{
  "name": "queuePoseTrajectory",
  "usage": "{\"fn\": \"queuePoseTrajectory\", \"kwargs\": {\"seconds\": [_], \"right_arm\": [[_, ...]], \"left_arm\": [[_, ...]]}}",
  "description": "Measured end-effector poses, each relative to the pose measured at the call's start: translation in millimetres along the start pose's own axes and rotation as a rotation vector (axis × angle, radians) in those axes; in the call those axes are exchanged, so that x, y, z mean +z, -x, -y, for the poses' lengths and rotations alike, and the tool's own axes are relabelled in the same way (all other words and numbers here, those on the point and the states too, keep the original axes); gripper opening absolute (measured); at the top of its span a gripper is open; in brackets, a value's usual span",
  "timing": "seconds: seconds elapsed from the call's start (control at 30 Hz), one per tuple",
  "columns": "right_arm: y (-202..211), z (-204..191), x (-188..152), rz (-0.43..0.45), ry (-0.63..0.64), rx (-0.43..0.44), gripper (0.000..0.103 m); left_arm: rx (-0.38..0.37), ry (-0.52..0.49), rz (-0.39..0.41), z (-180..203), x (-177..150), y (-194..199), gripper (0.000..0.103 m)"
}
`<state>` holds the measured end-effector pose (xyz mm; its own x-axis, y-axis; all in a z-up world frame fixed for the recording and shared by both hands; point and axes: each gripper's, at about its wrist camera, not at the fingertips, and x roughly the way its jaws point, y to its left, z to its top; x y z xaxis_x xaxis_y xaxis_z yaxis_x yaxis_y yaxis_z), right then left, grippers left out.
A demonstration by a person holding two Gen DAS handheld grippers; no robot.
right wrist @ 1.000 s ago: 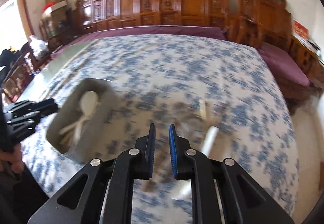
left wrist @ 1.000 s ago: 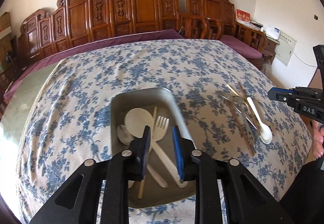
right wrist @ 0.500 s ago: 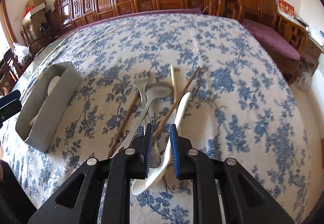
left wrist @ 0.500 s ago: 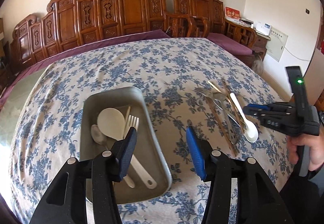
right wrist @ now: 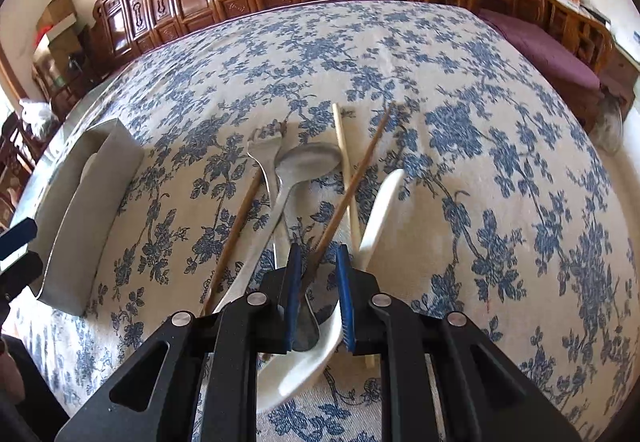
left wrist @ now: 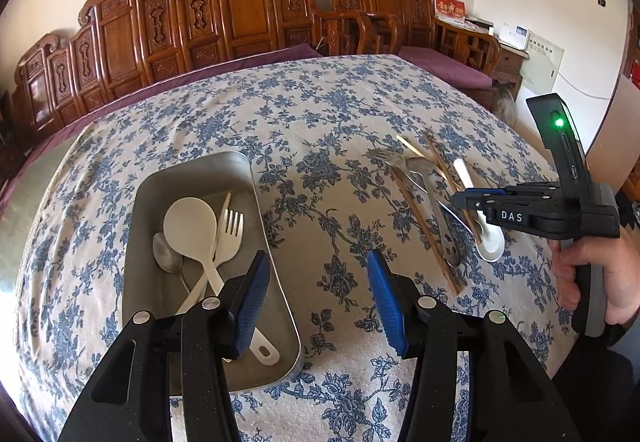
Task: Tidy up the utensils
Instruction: 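Grasp a wooden chopstick from the utensil pile with the right tool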
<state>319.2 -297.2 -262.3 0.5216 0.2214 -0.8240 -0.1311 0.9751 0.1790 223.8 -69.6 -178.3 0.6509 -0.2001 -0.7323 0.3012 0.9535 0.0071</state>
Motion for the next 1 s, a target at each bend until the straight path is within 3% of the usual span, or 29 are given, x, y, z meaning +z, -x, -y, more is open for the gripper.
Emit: {"fn": "queuePoseTrajectory", "kwargs": {"seconds": [0.07,0.37,0.63,1.0], "right_arm": [[0,4,-2,-0.01,-0.017,0.004,0.01],[11,13,-2,0.019,-0.041,0.01,0.006],[32,23,1,0.096,-0.037,0.025,0.006],[38,42,4,0.124,-0.027,-0.043,0.006]], "left_arm": [[-0.003,0.002,0.0,1,0,1,0.048],[0.0,-0.013,0.002,10,-2,4,0.048],[0.007,-0.042,-0.009,19,-6,4,0.048],[-0.009,-0.09,-0.018,39,10,-3,0.048]]}}
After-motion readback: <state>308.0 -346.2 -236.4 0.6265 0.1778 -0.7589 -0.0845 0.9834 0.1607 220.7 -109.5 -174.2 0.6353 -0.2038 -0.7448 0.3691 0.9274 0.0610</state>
